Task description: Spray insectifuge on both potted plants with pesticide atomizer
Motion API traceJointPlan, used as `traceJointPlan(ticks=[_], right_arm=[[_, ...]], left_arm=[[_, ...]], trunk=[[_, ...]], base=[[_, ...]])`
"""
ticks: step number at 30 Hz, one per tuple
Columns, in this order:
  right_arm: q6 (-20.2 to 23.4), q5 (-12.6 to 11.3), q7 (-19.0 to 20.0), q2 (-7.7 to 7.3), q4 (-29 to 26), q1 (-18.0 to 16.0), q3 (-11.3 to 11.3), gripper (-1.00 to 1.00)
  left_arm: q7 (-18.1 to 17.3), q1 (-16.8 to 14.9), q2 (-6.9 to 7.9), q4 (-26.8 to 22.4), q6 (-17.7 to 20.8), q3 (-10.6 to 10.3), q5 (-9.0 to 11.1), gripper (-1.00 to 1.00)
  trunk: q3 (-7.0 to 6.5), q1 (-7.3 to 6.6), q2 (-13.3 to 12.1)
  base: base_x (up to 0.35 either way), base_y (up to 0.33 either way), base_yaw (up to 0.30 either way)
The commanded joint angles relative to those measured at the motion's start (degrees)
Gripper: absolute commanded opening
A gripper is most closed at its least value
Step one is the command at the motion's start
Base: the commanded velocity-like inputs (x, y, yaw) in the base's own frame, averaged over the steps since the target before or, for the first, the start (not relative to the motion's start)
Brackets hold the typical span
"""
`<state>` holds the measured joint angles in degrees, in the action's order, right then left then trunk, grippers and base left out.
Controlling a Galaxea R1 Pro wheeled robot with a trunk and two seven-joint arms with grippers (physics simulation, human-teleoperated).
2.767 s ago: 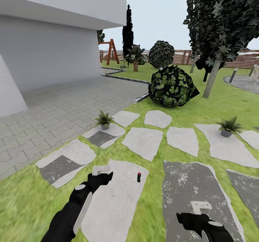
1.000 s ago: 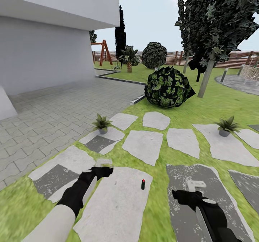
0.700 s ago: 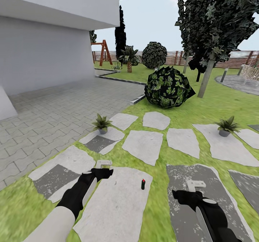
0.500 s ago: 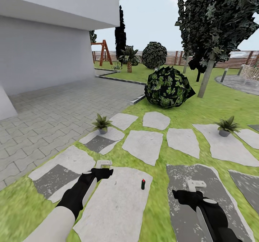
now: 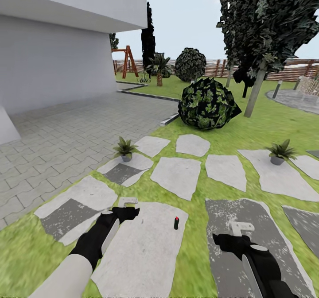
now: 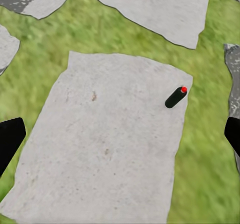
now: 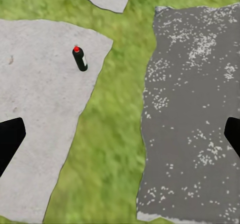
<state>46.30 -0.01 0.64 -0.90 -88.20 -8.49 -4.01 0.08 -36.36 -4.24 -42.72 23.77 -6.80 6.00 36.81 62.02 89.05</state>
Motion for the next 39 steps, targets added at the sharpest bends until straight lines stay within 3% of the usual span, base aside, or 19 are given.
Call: traceJointPlan(ticks=[1,14,39], right_arm=[[0.3,0.0,0.1,-0.02,-0.1,0.0,0.0,1.0],[0.3,0.0,0.1,-0.02,0.0,0.0,0.0,1.0],[0.3,0.0,0.0,-0.01,0.0,0.0,0.0,1.0]], left_arm=[[0.1,0.0,0.02,-0.1,0.3,-0.1,0.6,1.0],[0.1,0.0,-0.01,-0.1,0.3,0.0,0.7,1.0],[0.1,0.0,-0.02,-0.1,0.3,0.1,0.7,1.0]], trunk=[[0.33,0.22,0.4],[0.85,0.22,0.4],[1.14,0.22,0.4]], base=[[0.0,0.0,0.0],[0.067,-0.076,0.0],[0.248,-0.189,0.026]])
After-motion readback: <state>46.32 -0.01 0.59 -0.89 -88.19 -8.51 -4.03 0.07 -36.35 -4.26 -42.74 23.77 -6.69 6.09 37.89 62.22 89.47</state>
